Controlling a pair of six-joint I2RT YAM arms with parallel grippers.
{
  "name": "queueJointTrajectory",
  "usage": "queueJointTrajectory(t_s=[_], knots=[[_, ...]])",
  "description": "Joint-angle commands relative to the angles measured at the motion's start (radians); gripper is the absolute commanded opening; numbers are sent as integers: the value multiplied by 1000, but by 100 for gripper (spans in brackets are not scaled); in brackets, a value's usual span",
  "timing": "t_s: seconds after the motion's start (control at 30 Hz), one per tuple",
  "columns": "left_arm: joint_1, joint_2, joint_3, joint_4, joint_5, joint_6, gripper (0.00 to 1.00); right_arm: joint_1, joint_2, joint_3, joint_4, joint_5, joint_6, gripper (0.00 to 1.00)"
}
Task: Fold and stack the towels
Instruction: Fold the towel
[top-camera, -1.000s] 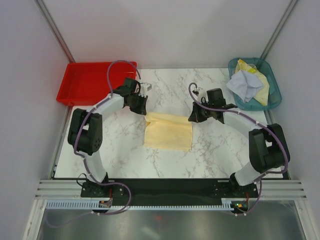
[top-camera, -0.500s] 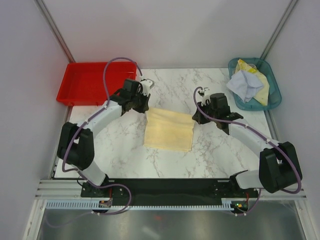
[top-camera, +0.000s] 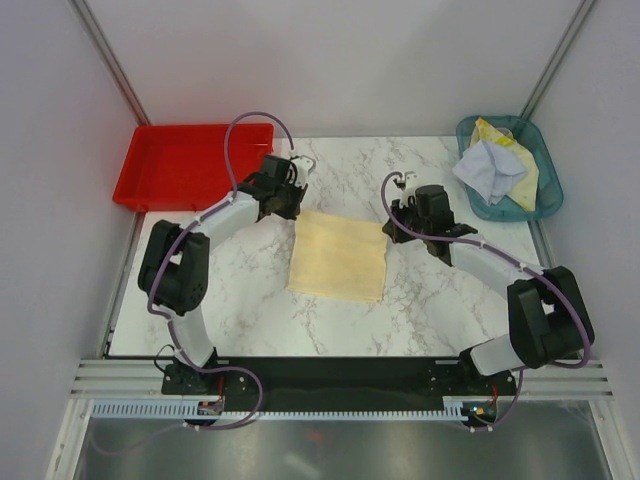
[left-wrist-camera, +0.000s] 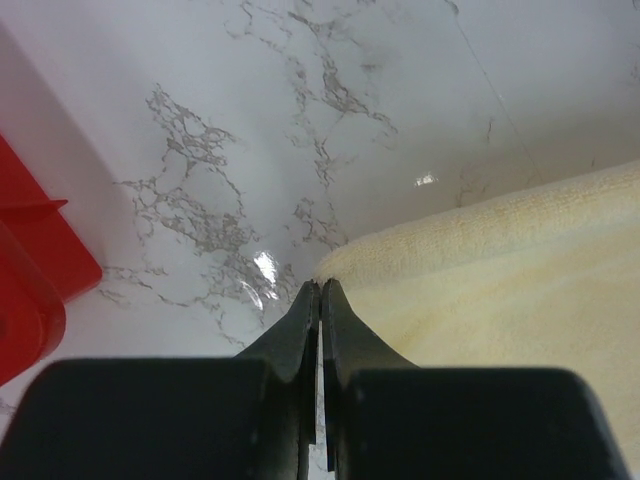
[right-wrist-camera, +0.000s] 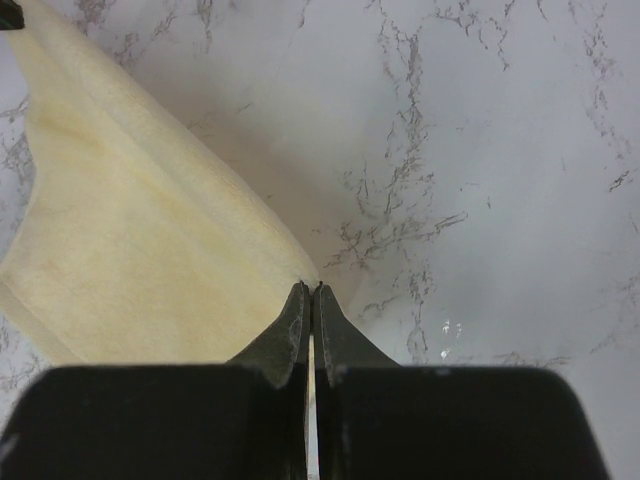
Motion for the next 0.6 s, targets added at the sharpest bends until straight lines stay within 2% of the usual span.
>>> queueJointTrajectory(t_s=[0.0, 0.17, 0.57], knots=[[-5, -29, 2, 97, -74, 49, 2, -4, -3, -19, 71, 29, -18, 0], [-33, -95, -85, 179, -195, 59, 2, -4, -47, -68, 106, 60, -13, 0], [-120, -162, -213, 275, -332, 43, 2, -4, -133, -153, 139, 34, 25, 0]])
